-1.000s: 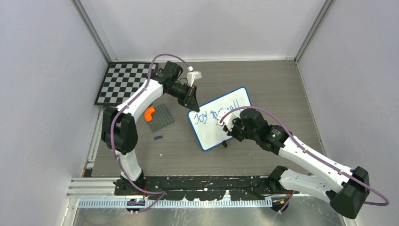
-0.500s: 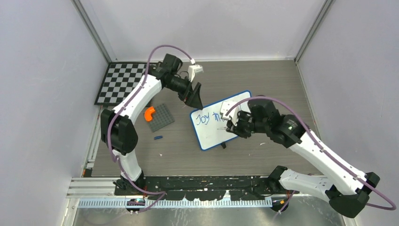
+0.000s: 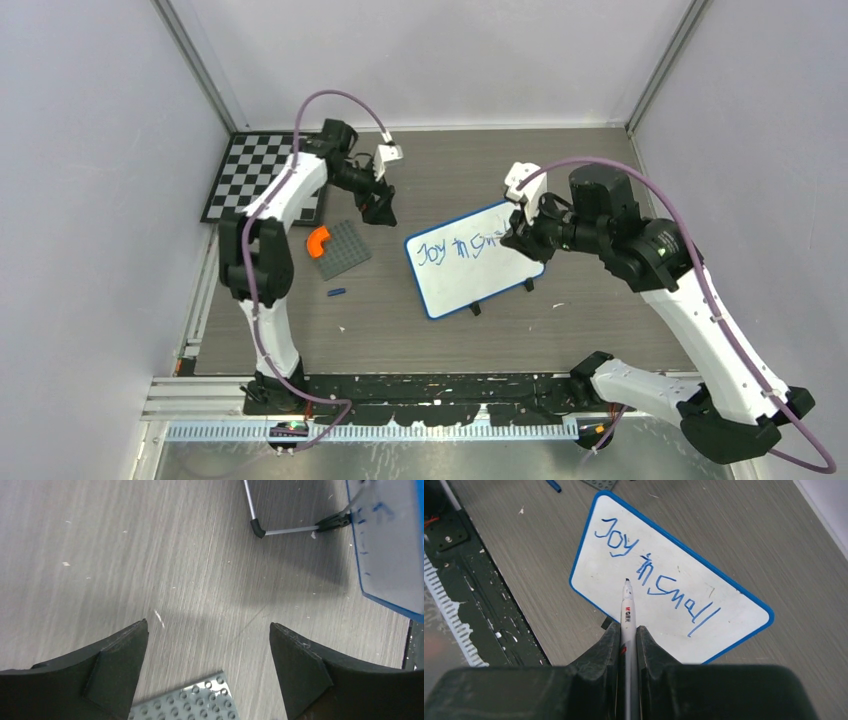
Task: Write a sentence on the whiteboard
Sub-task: Write a sentence on the whiteboard, then move the whiteboard to the center of the board.
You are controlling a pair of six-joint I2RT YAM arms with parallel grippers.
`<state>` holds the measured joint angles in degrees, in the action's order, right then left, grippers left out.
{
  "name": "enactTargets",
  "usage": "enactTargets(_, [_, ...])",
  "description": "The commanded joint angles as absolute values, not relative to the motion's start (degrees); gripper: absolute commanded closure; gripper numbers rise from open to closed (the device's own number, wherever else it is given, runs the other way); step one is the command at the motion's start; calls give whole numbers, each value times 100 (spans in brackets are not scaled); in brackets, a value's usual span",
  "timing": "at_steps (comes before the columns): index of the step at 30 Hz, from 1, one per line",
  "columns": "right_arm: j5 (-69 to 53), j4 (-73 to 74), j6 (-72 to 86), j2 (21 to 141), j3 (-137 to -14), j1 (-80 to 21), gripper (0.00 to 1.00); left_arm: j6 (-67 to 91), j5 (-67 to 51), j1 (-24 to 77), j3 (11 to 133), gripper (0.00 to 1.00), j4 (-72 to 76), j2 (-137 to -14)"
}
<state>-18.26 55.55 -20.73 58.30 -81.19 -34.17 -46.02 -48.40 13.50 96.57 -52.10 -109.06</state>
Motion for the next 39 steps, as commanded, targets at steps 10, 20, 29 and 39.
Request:
enactTargets(10, [-1530,5368,-1555,6190,-8409,-2697,100,-977,-5951,2174,10135,18,-3611,-12671])
enactTargets(20, [-1485,5325,-1563,6244,-8279,-2637,100,868,-6167,2866,9506,43,-2607,-12814])
enactTargets(29, [-1414,5290,-1567,6280,-8207,-2627,100,1365,-5328,3230,9282,58,-2692,-13056])
enactTargets(39, [-1316,5273,-1600,6231,-8107,-2627,100,1274,-3291,3057,7795,78,-2926,-12242])
